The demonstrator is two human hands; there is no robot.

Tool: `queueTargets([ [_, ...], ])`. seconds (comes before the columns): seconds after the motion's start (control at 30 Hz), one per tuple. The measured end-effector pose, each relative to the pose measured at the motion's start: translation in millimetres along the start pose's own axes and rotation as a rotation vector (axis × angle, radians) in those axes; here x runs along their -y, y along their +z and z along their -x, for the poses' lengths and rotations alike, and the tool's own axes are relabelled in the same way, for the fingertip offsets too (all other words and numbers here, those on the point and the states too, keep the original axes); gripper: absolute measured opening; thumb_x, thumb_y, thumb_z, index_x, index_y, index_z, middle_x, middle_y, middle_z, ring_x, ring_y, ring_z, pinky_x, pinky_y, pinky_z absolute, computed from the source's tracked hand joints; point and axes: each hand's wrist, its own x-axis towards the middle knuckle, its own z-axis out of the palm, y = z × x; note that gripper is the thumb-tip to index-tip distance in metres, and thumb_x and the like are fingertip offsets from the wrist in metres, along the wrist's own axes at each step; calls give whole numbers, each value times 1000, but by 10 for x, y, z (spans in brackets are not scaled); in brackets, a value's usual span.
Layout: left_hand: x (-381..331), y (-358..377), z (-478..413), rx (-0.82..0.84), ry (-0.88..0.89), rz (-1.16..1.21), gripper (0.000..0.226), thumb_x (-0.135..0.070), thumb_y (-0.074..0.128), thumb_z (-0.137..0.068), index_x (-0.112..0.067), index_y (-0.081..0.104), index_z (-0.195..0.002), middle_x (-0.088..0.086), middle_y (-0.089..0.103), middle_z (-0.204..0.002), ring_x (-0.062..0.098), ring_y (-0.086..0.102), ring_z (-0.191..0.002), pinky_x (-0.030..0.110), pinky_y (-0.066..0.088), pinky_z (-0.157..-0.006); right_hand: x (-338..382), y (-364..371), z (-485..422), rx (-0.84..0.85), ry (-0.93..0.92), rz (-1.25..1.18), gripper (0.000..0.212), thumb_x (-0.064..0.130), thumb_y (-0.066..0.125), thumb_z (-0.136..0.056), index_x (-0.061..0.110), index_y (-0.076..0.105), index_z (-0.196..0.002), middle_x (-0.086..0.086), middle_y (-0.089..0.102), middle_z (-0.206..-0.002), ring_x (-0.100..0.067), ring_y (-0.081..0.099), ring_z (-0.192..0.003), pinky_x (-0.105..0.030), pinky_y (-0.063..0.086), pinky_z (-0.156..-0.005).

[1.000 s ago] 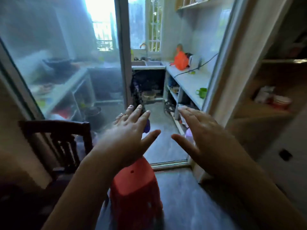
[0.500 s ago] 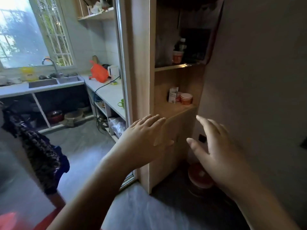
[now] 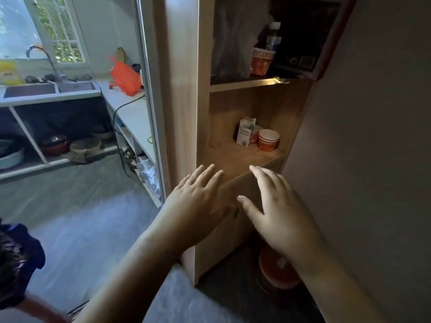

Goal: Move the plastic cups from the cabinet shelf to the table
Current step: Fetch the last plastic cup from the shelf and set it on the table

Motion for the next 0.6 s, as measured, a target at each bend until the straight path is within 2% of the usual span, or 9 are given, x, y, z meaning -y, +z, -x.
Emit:
queueTargets([
  [0.27, 22, 514, -1009, 38, -47, 65, 70, -56, 34, -89, -23, 12, -147, 0, 13, -157, 16, 7, -143, 29, 9, -114, -980, 287, -782, 107, 32, -35, 66, 55, 38, -88, 25, 23, -145, 4, 30, -151, -12, 25, -137, -27, 23, -107],
  [0.4, 12, 812, -1446, 22, -146, 54, 71, -52, 40, -90, -19, 14, -147, 5, 15, -156, 20, 11, -143, 32, 13, -113, -1463, 467, -1319, 205, -72, -63, 66, 46, 47, -86, 23, 27, -144, 0, 33, -150, -17, 30, -136, -36, 32, -106],
  [0.5, 8, 980, -1684, -15, -224, 61, 69, -51, 41, -92, -17, 17, -146, 6, 17, -156, 21, 14, -142, 33, 17, -112, -1786, 597, -1736, 254, -141, -59, 66, 41, 44, -86, 16, 27, -145, -4, 33, -150, -21, 28, -136, -38, 32, -108],
  [0.6, 13, 1189, -1929, -80, -301, 78, 66, -47, 43, -92, -13, 22, -145, 7, 22, -154, 20, 16, -141, 25, 9, -110, -2085, 838, -2221, 313, -226, 2, 71, 46, 51, -89, 16, 23, -146, -3, 31, -151, -20, 26, -138, -35, 29, -109],
])
